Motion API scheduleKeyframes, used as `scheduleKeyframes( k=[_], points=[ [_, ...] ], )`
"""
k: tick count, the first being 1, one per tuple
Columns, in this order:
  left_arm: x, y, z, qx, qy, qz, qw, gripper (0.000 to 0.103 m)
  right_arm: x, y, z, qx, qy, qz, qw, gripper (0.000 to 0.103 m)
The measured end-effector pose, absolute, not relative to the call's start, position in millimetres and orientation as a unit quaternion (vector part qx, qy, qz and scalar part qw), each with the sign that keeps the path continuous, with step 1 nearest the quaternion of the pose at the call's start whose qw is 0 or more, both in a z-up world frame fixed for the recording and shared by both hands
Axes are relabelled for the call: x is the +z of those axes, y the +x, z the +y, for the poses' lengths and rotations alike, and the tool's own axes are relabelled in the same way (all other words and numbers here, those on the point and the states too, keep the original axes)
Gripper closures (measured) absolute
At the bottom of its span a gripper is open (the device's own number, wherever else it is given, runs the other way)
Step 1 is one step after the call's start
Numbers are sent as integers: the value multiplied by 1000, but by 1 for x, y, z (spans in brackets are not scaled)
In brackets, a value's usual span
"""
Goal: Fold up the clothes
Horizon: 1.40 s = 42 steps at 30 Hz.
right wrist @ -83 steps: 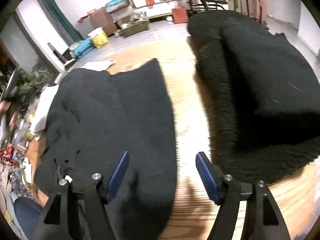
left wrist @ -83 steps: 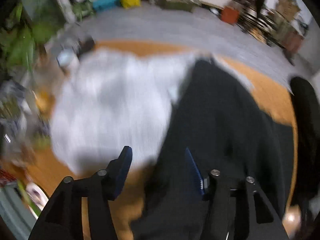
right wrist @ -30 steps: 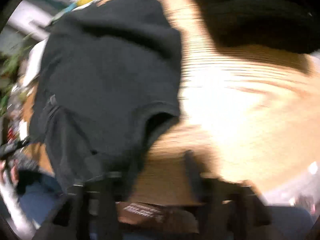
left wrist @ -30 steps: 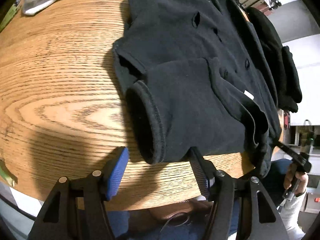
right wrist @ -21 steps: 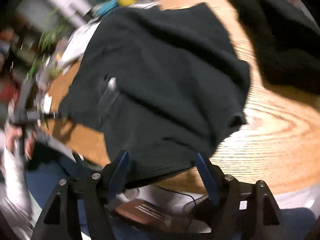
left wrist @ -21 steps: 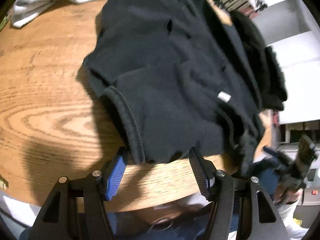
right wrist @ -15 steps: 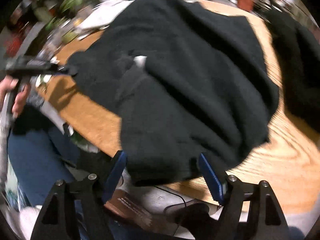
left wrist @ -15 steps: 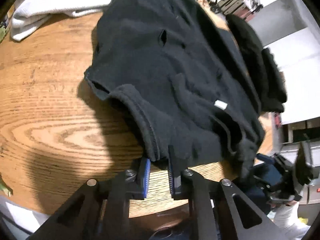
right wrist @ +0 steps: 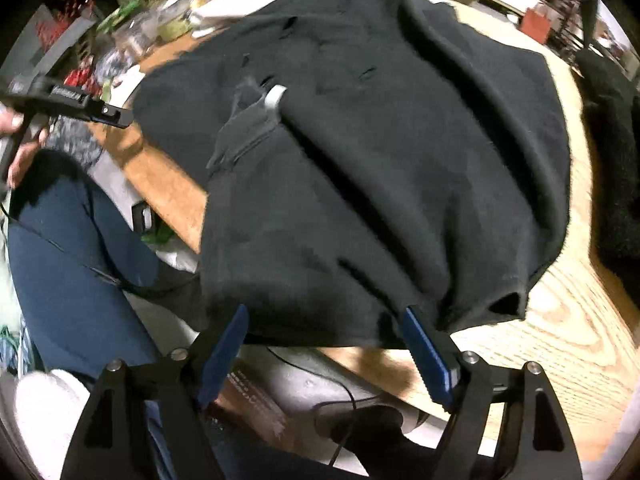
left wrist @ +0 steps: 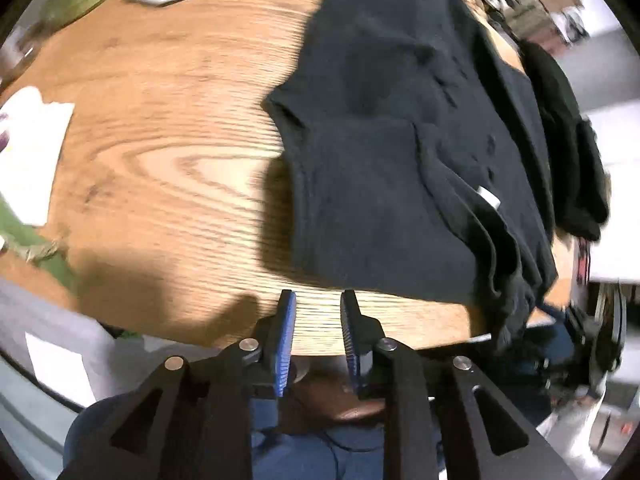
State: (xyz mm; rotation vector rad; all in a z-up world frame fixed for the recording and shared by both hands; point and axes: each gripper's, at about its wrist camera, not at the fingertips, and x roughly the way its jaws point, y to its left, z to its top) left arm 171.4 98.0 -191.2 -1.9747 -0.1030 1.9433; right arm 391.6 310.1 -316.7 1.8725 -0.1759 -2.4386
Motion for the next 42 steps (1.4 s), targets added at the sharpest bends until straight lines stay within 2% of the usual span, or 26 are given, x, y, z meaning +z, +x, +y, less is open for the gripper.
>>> scheduleKeyframes(
  k=[5,8,10,11,12,14,17,18,19,20,21,23,28,31,33,34,35,38,39,40,41,42],
  points=[
    [-196,169,112,687,-695,-65,201,46,-308,390,275,-803,593,11,51,20],
    [-200,164,115,674,-701,-75,222,46,-319,386,251,-794,599,71,76,20],
    [-210,164,126,668,-704,-74,229,46,-328,382,244,-781,612,89,89,35],
    [-213,164,132,666,-705,-72,231,45,-333,380,243,-775,619,91,90,73],
    [-213,164,135,666,-705,-68,233,45,-332,376,252,-773,624,71,89,87],
    [-212,163,142,666,-703,-68,239,44,-318,375,275,-777,623,19,90,93],
    [-210,161,142,663,-703,-75,245,44,-271,375,334,-815,574,-64,46,91],
    [-209,160,141,662,-704,-78,246,44,-258,374,354,-823,560,-90,26,80],
    [-208,159,140,661,-704,-81,247,43,-245,374,375,-830,545,-116,6,63],
    [-207,159,140,661,-703,-83,247,43,-240,376,391,-830,544,-123,-31,28],
    [-205,158,138,661,-703,-86,247,43,-238,378,407,-826,545,-125,-71,20],
    [-202,158,136,662,-702,-92,248,44,-238,381,426,-817,547,-132,-126,23],
    [-194,156,132,671,-683,-135,256,44,-278,391,449,-767,594,-181,-159,23],
    [-180,147,127,686,-657,-175,259,43,-312,389,456,-735,621,-206,-179,33],
    [-176,140,127,698,-648,-184,245,44,-327,381,451,-730,631,-224,-140,70],
    [-175,136,118,699,-646,-186,243,43,-329,378,448,-732,633,-217,-128,74],
    [-172,133,112,702,-644,-189,240,43,-327,376,444,-740,633,-189,-126,93],
    [-156,126,102,723,-628,-185,222,43,-316,385,454,-739,640,-129,-167,90],
    [-155,121,104,732,-622,-179,212,43,-311,389,459,-733,644,-120,-181,71],
    [-156,114,111,740,-617,-173,204,43,-307,393,465,-728,648,-112,-196,58],
    [-152,108,119,746,-611,-173,200,43,-293,392,472,-738,635,-113,-200,50],
    [-150,100,133,750,-604,-181,200,43,-278,388,479,-752,616,-116,-203,48]
  ],
)
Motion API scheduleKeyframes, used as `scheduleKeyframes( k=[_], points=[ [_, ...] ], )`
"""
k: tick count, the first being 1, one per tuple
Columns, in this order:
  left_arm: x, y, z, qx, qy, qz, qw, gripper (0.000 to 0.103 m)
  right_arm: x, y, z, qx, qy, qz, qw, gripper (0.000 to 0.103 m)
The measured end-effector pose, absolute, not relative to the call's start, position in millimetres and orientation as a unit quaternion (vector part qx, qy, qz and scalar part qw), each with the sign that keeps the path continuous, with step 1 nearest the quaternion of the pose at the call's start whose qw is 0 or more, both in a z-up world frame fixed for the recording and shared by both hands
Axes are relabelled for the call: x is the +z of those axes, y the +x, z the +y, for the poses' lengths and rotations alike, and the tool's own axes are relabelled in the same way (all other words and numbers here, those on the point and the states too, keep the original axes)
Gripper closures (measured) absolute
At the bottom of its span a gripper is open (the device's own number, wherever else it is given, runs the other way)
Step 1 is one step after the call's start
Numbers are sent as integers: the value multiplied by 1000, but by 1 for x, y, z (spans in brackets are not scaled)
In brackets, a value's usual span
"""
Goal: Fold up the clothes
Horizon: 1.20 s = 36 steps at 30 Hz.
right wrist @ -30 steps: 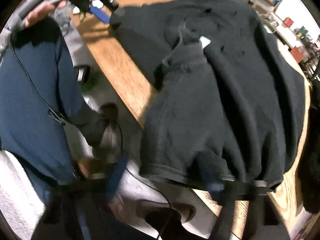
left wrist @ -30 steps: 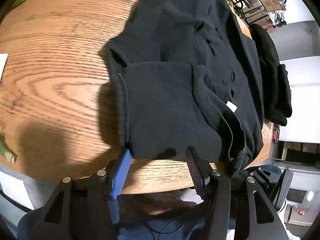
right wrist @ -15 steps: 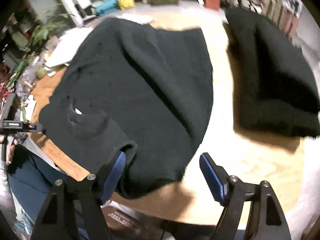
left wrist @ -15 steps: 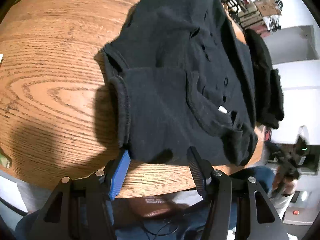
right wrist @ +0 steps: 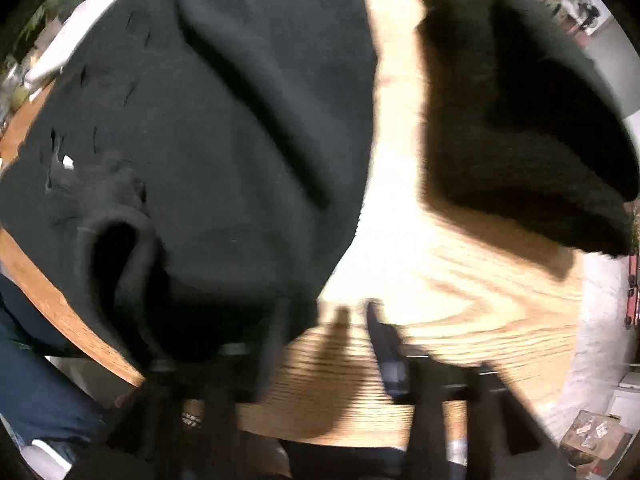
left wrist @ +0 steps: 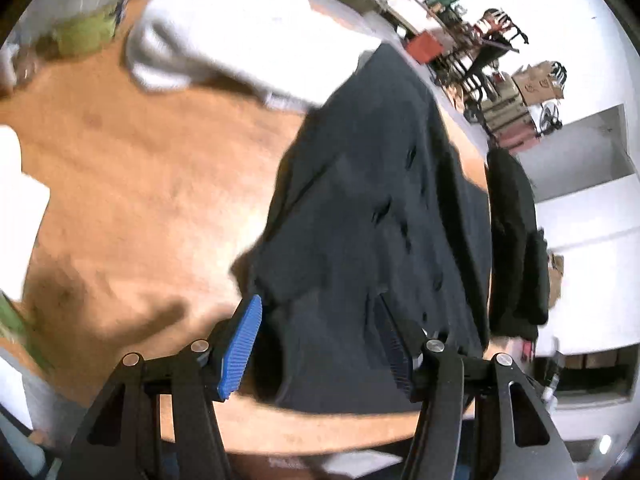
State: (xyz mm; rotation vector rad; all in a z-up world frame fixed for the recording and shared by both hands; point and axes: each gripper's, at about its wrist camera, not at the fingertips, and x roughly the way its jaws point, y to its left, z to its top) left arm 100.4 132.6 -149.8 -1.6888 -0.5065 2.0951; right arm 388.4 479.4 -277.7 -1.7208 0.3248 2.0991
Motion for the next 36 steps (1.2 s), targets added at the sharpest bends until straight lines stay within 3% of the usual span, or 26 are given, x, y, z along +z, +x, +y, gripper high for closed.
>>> scheduleKeyframes(
  k=[5,9,15,20,22,26,28,29,36],
  points=[
    [-149,61,201,740,-596,-196,242,35,-223,330,534,791,-557,114,228,47],
    [-182,62,257,696,-632,-151,305,35,-217,261,595,787,-547,166,230,57],
    [-211,81,310,676,-665,-4,318,35,-249,186,659,767,-554,203,253,66],
    [-223,83,317,664,-681,29,308,35,-303,140,695,747,-562,252,252,67],
    [-223,82,317,662,-683,29,308,35,-316,132,695,744,-566,258,242,60],
    [-221,81,317,661,-683,34,308,35,-332,118,688,747,-571,273,206,59],
    [-221,81,318,660,-683,37,309,35,-335,112,683,748,-576,270,190,83],
    [-220,81,318,660,-684,39,309,35,-333,111,678,749,-581,252,194,100],
    [-217,81,319,661,-683,51,308,35,-253,120,654,817,-488,66,302,100]
  ],
)
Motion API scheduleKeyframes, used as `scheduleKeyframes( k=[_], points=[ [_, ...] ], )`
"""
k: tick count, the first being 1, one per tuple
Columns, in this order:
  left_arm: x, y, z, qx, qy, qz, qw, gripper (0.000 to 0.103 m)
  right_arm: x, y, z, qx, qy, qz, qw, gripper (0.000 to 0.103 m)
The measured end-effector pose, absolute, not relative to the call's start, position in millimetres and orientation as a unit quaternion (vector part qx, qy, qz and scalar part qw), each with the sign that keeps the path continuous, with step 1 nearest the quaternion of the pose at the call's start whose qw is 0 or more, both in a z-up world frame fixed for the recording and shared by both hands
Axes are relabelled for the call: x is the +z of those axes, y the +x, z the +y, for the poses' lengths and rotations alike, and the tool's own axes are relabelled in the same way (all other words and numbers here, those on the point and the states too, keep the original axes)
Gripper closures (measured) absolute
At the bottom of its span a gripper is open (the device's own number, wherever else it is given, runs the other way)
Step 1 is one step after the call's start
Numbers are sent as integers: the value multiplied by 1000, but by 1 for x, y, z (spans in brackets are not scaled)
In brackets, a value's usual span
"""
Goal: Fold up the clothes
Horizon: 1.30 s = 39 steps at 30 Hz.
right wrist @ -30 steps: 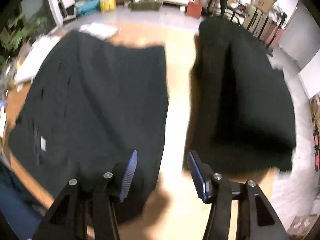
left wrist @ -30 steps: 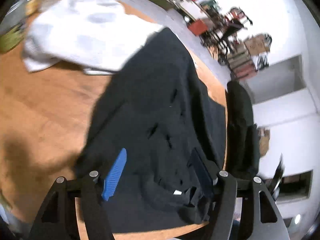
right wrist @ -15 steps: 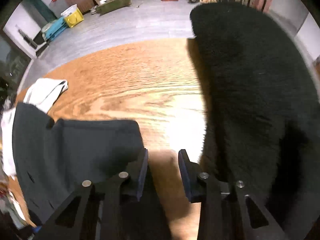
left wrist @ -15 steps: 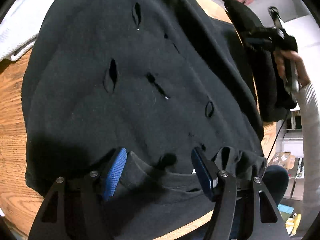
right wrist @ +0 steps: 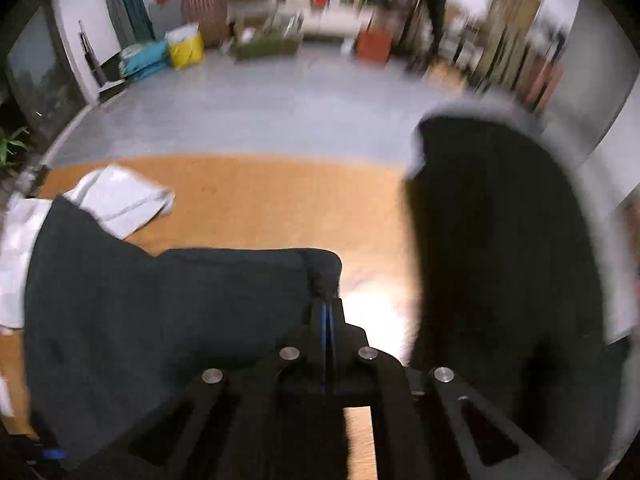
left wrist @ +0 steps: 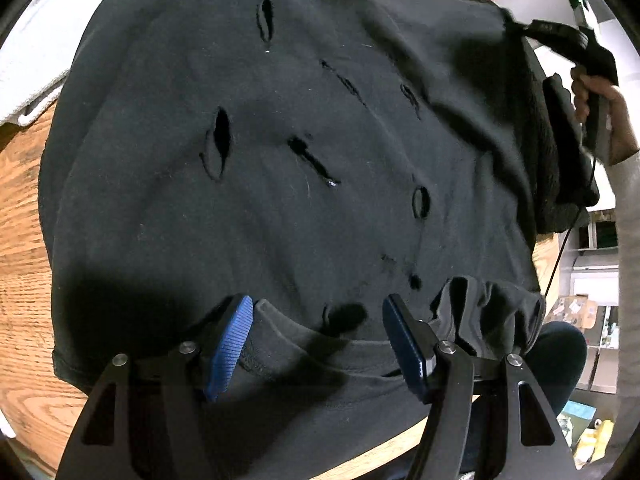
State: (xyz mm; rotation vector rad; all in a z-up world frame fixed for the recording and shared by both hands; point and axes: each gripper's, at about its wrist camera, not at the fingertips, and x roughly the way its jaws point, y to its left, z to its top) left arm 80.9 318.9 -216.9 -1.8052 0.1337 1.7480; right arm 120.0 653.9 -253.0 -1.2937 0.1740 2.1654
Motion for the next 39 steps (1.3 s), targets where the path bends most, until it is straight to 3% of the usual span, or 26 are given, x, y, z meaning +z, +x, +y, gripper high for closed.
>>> scheduleKeyframes(
  k=[2,5,6,8,12,17,22,24,29,32,35,36,39],
  points=[
    [-215,81,320,662,-682,53,307,35,-255,120,660,799,-496,34,338,97],
    [-213,79,319,664,-681,52,304,35,-271,128,680,766,-525,85,360,94],
    [-212,79,318,664,-682,51,303,35,-271,136,682,769,-522,116,350,77],
    [-210,77,318,664,-682,50,302,35,-269,152,679,775,-514,141,340,62],
    [-207,75,321,664,-682,59,301,35,-267,195,655,773,-528,169,309,63],
    [-209,86,319,667,-677,75,301,35,-305,252,597,757,-573,191,248,64],
    [-209,93,321,671,-674,83,299,35,-341,275,542,771,-580,196,179,74],
    [-208,94,322,672,-672,85,299,35,-345,281,549,766,-577,203,198,86],
    [-205,97,307,672,-674,73,297,34,-338,314,580,747,-556,235,281,81],
    [-202,97,295,674,-676,55,292,34,-325,335,561,766,-539,267,227,63],
    [-200,105,294,676,-677,57,285,34,-333,344,548,759,-560,252,216,64],
    [-200,106,295,677,-677,61,283,34,-340,347,548,749,-571,246,228,71],
    [-199,110,300,680,-673,74,280,33,-343,354,554,746,-562,274,228,73]
  ],
)
